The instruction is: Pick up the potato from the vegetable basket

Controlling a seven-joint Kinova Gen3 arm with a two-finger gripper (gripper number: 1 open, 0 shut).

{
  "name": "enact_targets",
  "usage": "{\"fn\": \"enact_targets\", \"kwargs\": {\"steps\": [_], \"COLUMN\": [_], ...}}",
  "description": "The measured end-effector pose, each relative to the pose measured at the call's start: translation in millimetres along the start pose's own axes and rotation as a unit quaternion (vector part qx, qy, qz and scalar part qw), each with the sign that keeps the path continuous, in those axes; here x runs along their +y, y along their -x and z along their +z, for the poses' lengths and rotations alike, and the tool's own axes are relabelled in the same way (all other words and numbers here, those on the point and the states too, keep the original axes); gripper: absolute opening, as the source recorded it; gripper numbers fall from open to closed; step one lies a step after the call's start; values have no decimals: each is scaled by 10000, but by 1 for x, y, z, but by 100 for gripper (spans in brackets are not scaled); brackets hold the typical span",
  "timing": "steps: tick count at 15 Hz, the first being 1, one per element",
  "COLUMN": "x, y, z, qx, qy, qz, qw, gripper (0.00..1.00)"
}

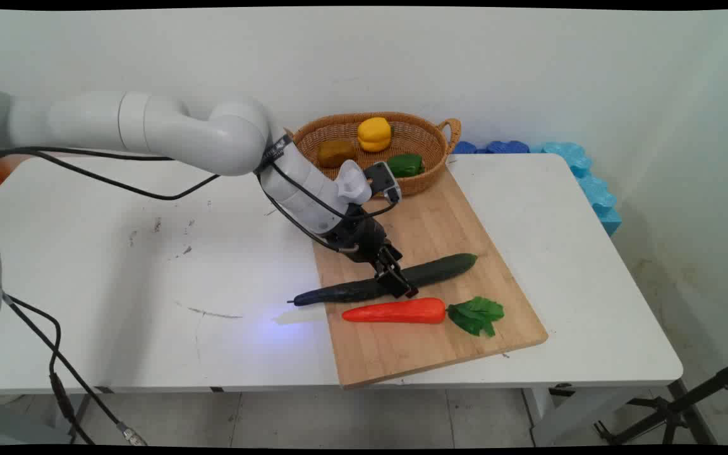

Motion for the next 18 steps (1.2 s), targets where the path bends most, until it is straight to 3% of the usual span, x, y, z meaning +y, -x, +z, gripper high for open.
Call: {"fn": "enact_targets", "kwargs": {"steps": [8, 14, 18], "x": [-14, -53, -91], "y": [-30, -62, -76], "z": [-36, -69, -88], "qx": [108, 80, -16], "qy": [-184, -587, -927], "qz": [359, 802, 1074], "qw": [9991, 9950, 9899], "gripper": [100, 100, 100]}}
